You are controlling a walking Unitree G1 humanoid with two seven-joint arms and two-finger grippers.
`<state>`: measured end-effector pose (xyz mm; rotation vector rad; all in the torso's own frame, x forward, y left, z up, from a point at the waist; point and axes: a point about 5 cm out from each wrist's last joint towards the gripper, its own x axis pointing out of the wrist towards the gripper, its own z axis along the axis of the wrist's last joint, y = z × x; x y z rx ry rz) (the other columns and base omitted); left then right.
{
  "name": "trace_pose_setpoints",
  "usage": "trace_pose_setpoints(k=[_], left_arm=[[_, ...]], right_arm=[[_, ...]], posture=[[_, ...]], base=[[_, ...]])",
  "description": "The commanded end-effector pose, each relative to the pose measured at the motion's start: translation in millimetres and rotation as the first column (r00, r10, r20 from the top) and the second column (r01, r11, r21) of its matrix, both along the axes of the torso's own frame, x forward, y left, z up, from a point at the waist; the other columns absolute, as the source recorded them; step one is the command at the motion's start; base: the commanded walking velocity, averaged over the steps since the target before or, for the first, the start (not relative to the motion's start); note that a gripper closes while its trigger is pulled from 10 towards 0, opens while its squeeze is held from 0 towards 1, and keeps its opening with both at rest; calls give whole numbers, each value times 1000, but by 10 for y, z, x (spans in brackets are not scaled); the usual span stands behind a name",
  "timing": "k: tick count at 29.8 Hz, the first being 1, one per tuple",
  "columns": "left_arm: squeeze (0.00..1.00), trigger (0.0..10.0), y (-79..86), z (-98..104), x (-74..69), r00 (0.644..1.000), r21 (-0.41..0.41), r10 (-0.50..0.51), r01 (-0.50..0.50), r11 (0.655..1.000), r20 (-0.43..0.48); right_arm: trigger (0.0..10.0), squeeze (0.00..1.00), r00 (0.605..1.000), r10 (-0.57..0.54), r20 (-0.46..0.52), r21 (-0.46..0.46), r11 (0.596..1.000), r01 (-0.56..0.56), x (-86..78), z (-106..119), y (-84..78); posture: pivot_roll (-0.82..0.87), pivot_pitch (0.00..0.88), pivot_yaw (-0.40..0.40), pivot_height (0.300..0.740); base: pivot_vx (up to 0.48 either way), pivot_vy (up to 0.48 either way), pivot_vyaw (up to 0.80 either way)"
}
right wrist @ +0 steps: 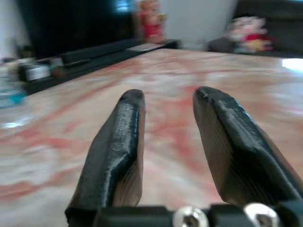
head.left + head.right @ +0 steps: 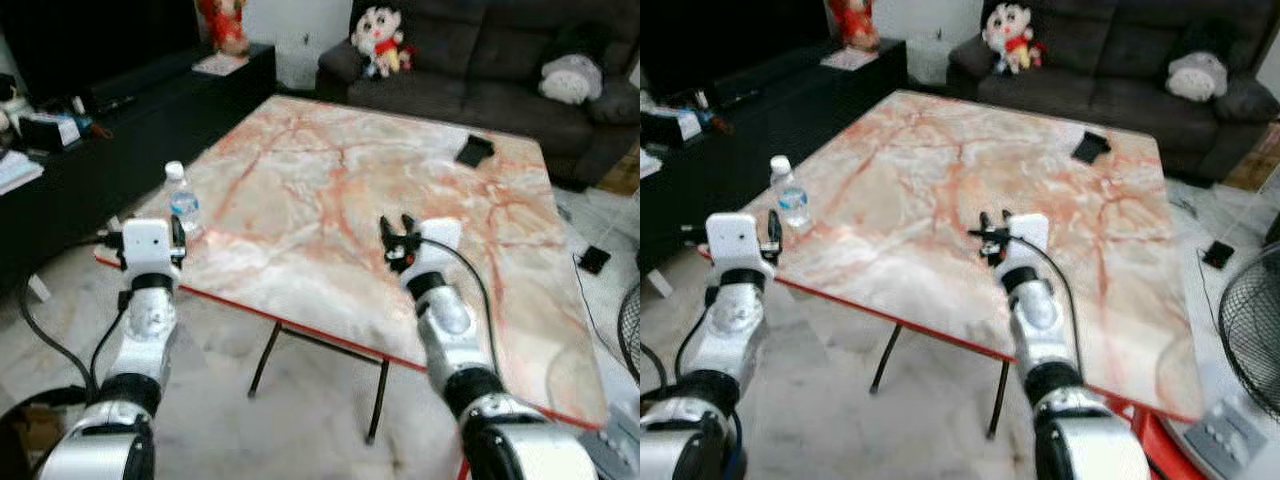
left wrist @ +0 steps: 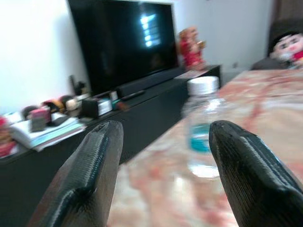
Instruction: Picking trash to rubbish bin
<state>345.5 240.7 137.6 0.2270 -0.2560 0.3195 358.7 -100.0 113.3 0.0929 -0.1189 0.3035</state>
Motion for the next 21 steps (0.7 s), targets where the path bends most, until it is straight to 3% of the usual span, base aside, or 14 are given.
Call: trace_pose_setpoints(k=[1, 4, 10, 21], left_arm=[[0, 10000, -57, 24, 22, 1000, -7, -11, 11, 1000, 13], [0, 10000, -69, 25, 25, 1000, -7, -23, 23, 1000, 12], [0, 10000, -117, 1, 24, 998, -19, -57, 57, 998, 2], [0, 10000, -143, -7, 30, 998, -25, -69, 69, 997, -3]], right_arm=[[10000, 0, 1000, -28, 11, -10, 1000, 28, 29, 38, -117], [10000, 0, 1000, -27, 10, -10, 1000, 27, 29, 38, -117], [10000, 0, 999, -41, -1, 0, 999, 41, 21, 13, -154], [10000, 0, 999, -42, -4, -2, 999, 42, 19, 7, -163]], posture=[[59, 14, -51, 740], [55, 13, -50, 740], [53, 15, -51, 740], [49, 10, -50, 740]], base=[[398, 0, 0], [314, 0, 0], [0, 42, 0], [0, 443, -217]])
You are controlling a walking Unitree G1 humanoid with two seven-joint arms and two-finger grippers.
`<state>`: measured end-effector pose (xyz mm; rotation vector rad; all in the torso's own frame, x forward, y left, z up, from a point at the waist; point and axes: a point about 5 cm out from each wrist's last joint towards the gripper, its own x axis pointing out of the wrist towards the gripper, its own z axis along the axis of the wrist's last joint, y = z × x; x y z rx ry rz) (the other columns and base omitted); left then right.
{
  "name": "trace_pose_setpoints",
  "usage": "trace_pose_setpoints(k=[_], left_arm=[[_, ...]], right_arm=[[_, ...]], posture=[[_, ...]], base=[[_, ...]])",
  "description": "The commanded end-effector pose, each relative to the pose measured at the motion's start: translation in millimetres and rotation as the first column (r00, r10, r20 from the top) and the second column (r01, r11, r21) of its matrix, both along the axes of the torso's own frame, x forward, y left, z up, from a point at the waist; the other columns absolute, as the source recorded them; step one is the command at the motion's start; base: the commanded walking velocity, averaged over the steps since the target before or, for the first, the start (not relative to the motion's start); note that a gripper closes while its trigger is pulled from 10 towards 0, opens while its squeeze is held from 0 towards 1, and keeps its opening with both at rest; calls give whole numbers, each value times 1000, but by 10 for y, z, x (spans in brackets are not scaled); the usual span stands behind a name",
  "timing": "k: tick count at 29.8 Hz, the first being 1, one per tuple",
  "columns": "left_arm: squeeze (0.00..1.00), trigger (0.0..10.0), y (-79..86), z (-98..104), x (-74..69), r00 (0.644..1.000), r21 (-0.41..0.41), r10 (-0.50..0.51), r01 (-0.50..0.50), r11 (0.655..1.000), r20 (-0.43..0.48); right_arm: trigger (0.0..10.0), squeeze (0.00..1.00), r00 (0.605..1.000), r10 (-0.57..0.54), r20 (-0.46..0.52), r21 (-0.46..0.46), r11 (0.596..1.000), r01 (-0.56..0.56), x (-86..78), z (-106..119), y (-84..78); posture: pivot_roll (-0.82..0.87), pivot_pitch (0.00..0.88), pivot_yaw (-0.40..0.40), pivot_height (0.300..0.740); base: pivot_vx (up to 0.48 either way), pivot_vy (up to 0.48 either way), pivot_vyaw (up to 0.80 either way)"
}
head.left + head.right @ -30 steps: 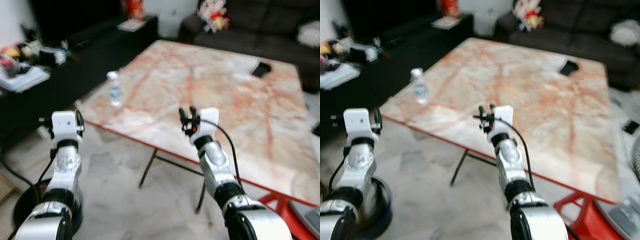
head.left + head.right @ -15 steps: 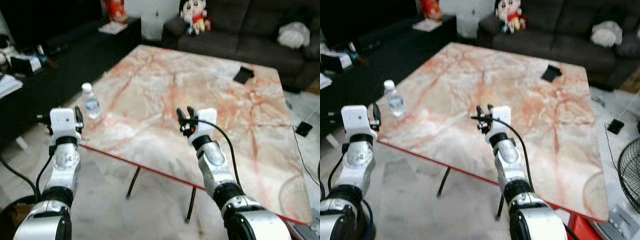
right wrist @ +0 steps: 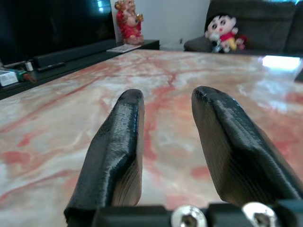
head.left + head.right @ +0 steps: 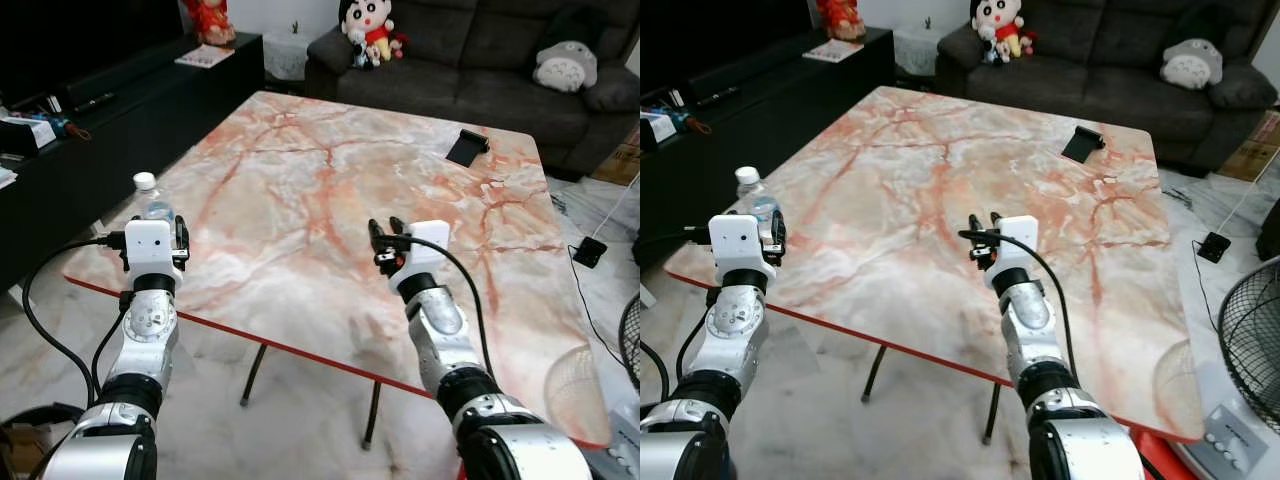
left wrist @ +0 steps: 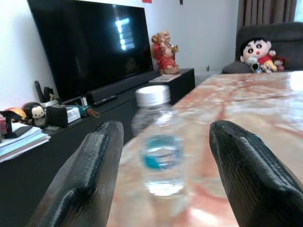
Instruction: Picking trash to rubbish bin
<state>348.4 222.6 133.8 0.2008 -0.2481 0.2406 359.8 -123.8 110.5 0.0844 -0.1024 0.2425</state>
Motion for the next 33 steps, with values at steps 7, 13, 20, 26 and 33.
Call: trace_pose_setpoints(k=[7, 13, 20, 26, 33], left_arm=[[0, 10000, 39, 38, 2, 1000, -7, 8, -8, 1000, 11], [0, 10000, 30, 46, 14, 1000, 5, 0, 0, 1000, 5], [0, 10000, -39, 36, 16, 999, 8, -35, 35, 999, 7], [0, 10000, -134, 18, 32, 998, 24, -68, 69, 997, -9], [0, 10000, -164, 42, 47, 995, 20, -98, 98, 995, -3]], right_arm=[[10000, 0, 1000, 24, 9, 23, 999, -24, 6, 31, 89], [10000, 0, 1000, 24, 6, 7, 1000, -24, 10, 30, 87], [10000, 0, 1000, 23, 6, 9, 1000, -23, -1, 17, 96], [10000, 0, 1000, 25, 4, 6, 1000, -25, -7, 9, 108], [10000, 0, 1000, 29, 10, 1, 1000, -29, 1, 27, 118]], posture=[[49, 3, -48, 740], [50, 0, -46, 740], [50, 0, -43, 740], [52, 0, -38, 740], [52, 0, -38, 740]], base=[[0, 480, 0], [0, 386, -518], [0, 0, 0], [0, 0, 0], [301, 0, 0]])
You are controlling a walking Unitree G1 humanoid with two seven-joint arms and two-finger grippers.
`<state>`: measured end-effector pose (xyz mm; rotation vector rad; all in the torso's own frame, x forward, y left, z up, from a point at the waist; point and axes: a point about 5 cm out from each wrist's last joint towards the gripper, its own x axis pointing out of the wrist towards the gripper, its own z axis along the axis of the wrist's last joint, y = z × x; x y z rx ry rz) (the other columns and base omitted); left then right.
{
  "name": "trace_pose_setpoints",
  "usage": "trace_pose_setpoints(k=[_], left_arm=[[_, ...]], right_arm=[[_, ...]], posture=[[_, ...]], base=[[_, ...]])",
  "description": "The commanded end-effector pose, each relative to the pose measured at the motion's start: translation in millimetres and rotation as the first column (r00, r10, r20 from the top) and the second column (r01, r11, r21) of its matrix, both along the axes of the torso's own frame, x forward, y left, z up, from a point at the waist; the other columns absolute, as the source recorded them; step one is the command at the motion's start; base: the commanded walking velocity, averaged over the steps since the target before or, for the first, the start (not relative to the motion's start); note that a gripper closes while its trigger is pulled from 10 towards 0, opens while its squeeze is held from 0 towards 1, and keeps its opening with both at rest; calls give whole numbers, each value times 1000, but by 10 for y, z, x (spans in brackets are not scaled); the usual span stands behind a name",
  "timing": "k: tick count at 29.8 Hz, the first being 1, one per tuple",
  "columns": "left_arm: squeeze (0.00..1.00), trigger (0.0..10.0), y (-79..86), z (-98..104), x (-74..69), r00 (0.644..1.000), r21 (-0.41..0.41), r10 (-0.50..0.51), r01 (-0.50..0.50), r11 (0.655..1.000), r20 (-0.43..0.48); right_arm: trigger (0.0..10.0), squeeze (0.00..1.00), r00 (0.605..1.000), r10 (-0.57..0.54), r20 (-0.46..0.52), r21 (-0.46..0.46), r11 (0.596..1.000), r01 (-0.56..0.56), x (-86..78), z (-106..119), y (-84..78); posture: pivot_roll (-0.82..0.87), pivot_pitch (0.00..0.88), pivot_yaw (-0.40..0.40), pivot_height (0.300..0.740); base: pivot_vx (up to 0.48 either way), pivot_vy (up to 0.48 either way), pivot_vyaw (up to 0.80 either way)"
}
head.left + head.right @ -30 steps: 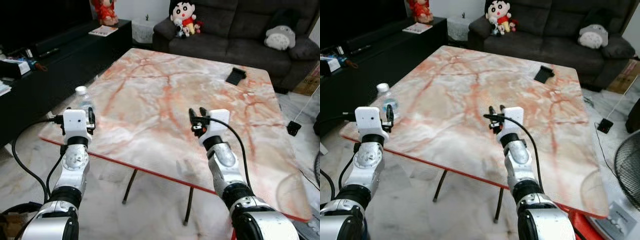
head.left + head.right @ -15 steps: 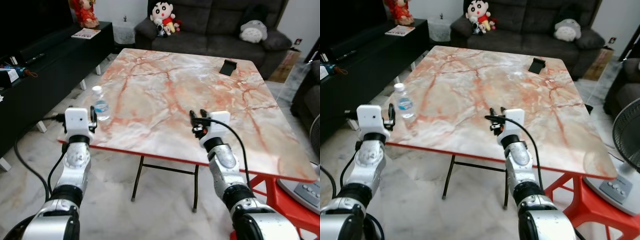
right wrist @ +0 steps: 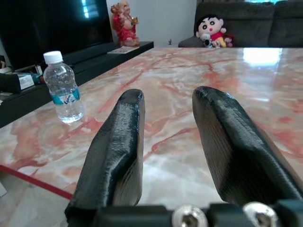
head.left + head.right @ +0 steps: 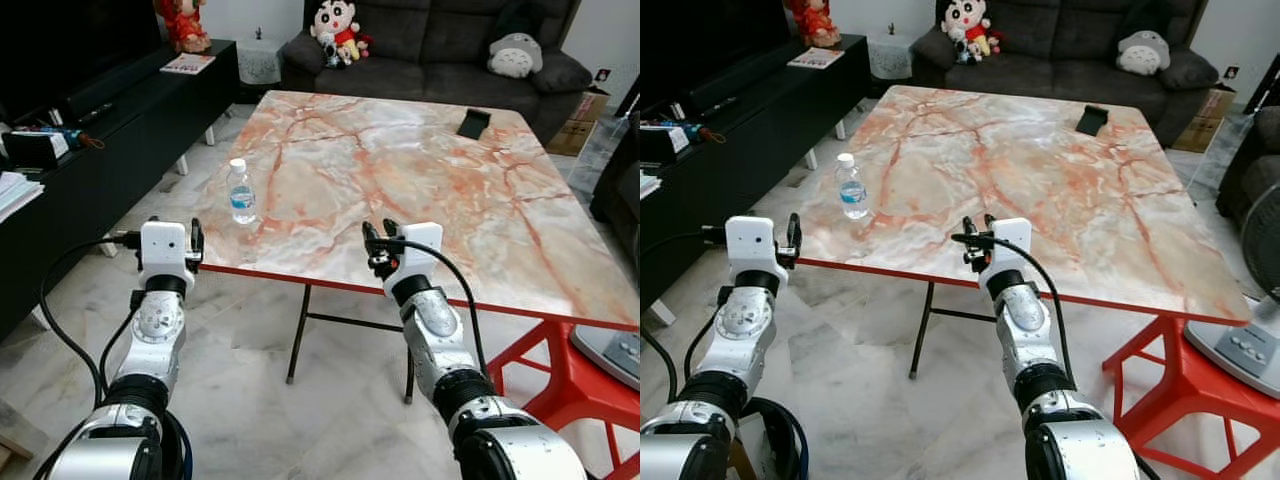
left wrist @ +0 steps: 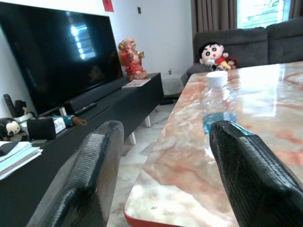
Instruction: Picking trash to rubbish bin
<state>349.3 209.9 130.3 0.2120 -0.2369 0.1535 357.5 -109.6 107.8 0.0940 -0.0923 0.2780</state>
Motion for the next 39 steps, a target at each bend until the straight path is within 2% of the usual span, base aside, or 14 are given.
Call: trace_pose_setpoints(k=[1, 20, 31, 35, 37, 39], left_arm=[[0, 10000, -36, 79, 39, 1000, 0, -16, 16, 1000, 19], [0, 10000, -9, 99, 35, 1000, 2, -11, 11, 1000, 25], [0, 10000, -59, 123, 21, 999, 20, -22, 21, 1000, 49], [0, 10000, -88, 183, 23, 996, 33, -33, 31, 999, 79], [0, 10000, -117, 371, 33, 986, 58, -46, 37, 998, 160], [0, 10000, -131, 435, 34, 981, 67, -54, 42, 997, 186]], right_arm=[[10000, 0, 1000, -8, 21, -5, 1000, 8, 27, 59, -25], [10000, 0, 1000, 1, 29, 12, 1000, -2, 35, 88, 13], [10000, 0, 999, 15, 41, 14, 1000, -16, 36, 107, 32], [10000, 0, 999, 18, 48, 8, 1000, -19, 39, 119, 30], [10000, 0, 998, 17, 63, 16, 1000, -18, 39, 140, 26], [10000, 0, 998, 17, 65, 18, 1000, -18, 39, 142, 26]], posture=[[53, 0, -41, 740], [58, 0, -47, 740], [59, 0, -52, 740], [59, 3, -54, 740], [58, 4, -56, 740], [59, 4, -57, 740]], base=[[480, 0, 0], [480, 0, 0], [480, 0, 0], [480, 0, 0], [480, 0, 0], [480, 0, 0]])
